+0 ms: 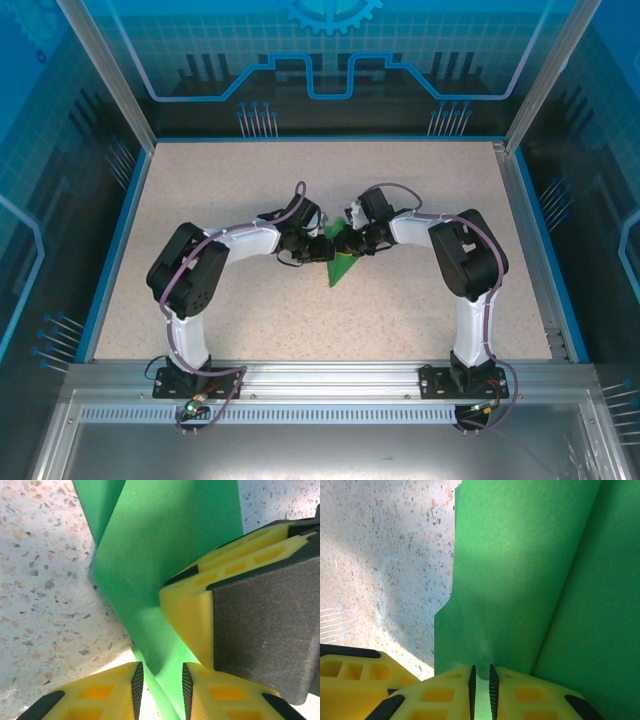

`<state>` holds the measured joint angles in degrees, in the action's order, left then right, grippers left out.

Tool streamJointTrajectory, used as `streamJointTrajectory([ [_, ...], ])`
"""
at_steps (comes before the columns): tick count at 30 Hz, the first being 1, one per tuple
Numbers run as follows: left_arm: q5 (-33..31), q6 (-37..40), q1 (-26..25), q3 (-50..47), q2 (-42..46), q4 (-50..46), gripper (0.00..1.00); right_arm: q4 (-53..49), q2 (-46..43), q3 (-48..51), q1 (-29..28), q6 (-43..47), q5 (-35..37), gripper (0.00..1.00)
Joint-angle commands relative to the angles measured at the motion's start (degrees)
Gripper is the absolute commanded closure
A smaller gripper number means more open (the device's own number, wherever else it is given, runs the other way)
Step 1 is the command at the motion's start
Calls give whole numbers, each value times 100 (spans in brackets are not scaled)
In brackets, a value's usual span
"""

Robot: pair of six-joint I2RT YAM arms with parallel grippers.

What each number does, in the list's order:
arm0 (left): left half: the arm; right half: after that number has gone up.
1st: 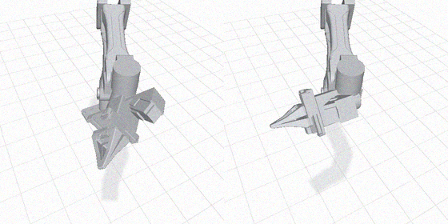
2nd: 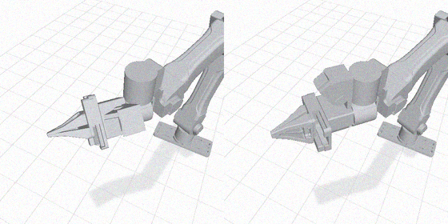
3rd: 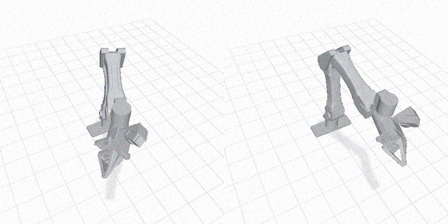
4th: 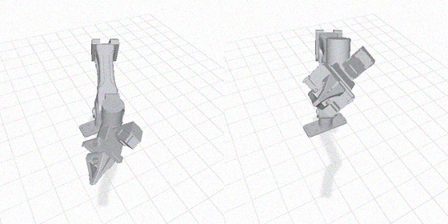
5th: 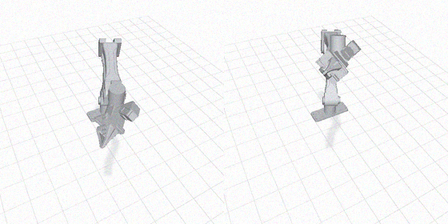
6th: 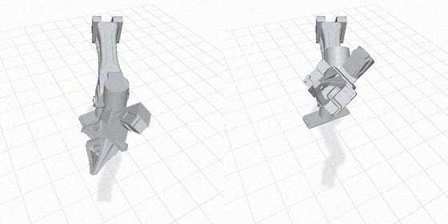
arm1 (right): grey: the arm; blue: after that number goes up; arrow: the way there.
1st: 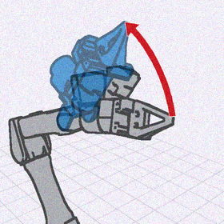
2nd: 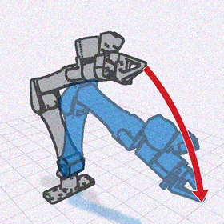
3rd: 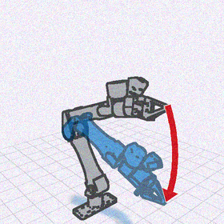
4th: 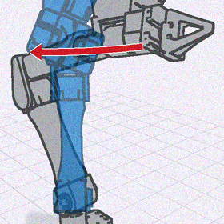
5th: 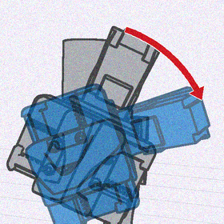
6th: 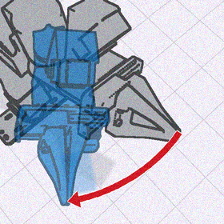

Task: Fold a paper plane with a square sheet of paper (pick it up from the middle)
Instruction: Fourth fold the wing at the center of the table.

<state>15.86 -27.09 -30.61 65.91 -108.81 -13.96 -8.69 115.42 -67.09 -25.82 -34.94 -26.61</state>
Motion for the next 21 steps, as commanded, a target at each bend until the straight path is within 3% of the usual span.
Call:
streamJointTrajectory([
  [1,-166,-56,32,224,-273,68,69,-81,229,122,-88,-13,-15,82],
  [21,-345,279,40,426,-756,-142,83,181,236,187,-76,-222,-356,82],
])
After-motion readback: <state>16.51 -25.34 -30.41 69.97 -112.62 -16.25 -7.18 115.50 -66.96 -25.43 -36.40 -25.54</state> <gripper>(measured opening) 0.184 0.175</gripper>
